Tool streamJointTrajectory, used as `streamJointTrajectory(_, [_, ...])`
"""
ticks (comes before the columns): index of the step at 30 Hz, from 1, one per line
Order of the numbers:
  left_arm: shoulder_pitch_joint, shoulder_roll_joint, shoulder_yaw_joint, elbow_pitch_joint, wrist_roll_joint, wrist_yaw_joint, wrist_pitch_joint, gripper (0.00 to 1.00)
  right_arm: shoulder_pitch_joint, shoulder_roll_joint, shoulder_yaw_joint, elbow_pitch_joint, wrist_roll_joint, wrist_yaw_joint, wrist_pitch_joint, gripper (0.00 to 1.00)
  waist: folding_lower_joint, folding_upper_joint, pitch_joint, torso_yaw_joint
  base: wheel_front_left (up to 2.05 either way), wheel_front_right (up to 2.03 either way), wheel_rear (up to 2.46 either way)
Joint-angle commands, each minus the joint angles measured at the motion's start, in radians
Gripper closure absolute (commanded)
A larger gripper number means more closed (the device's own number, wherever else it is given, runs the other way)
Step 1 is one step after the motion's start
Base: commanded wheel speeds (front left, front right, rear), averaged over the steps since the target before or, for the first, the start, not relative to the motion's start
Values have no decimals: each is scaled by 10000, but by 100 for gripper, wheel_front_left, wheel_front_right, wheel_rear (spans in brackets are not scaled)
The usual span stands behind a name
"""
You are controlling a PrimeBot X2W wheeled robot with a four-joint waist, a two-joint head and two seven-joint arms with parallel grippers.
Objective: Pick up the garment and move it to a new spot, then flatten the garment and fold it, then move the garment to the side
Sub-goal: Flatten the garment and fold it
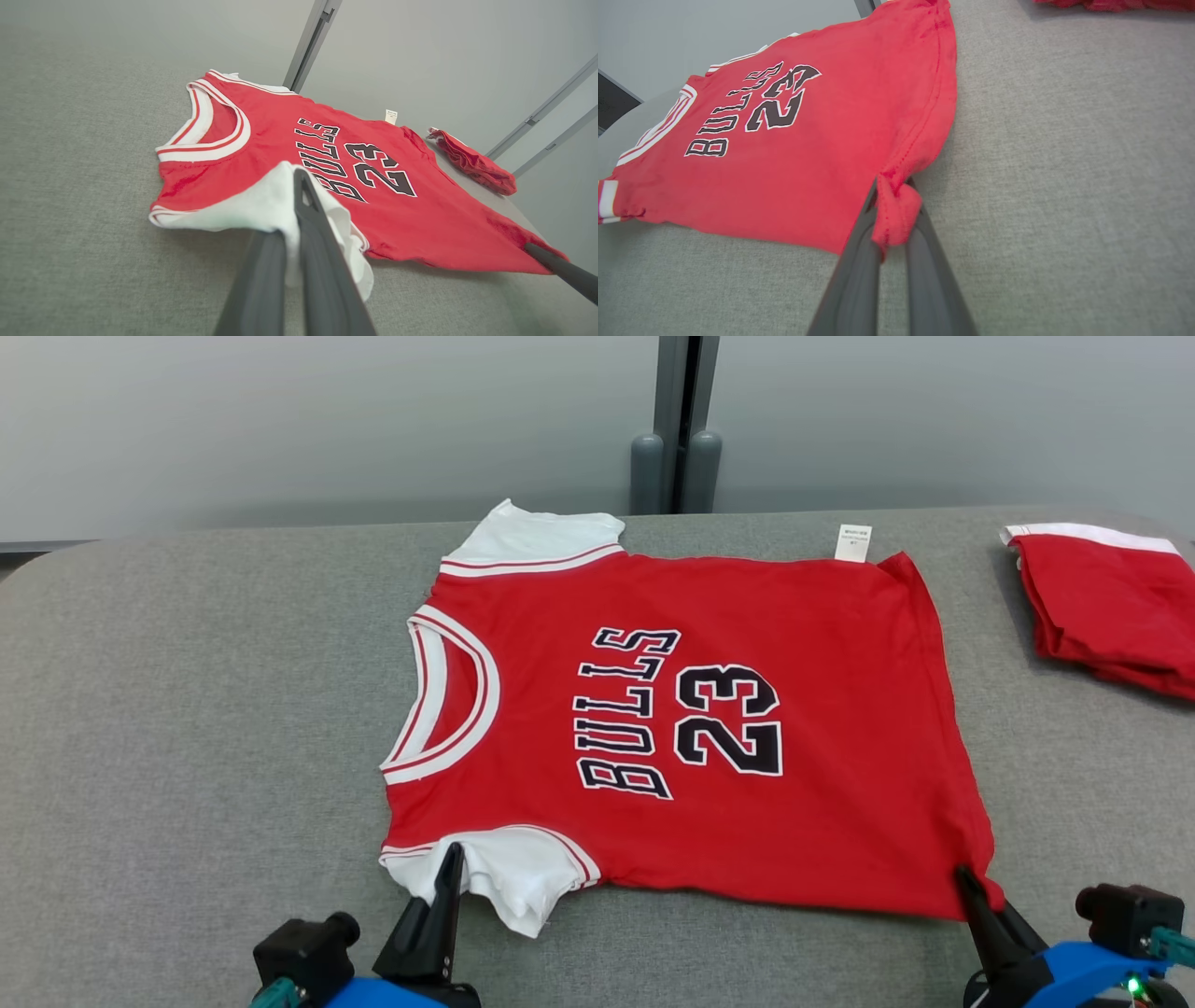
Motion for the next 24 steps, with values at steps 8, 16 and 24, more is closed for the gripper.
streamJointTrajectory(8, [-1162, 454, 73, 492, 225, -326, 266, 100, -868, 101, 8, -83, -350, 5, 702, 100, -1, -1, 293, -232, 0, 0, 0])
streamJointTrajectory(16, [-2581, 756, 9, 1118, 463, -680, 589, 100, -1758, 66, 131, -53, -495, 5, 1242, 100, -1, -1, 712, -383, 0, 0, 0])
streamJointTrajectory(24, [-4247, 842, -265, 2326, 686, -1105, 821, 100, -2662, -41, 112, 178, -547, 5, 1540, 100, -1, -1, 1123, -501, 0, 0, 0])
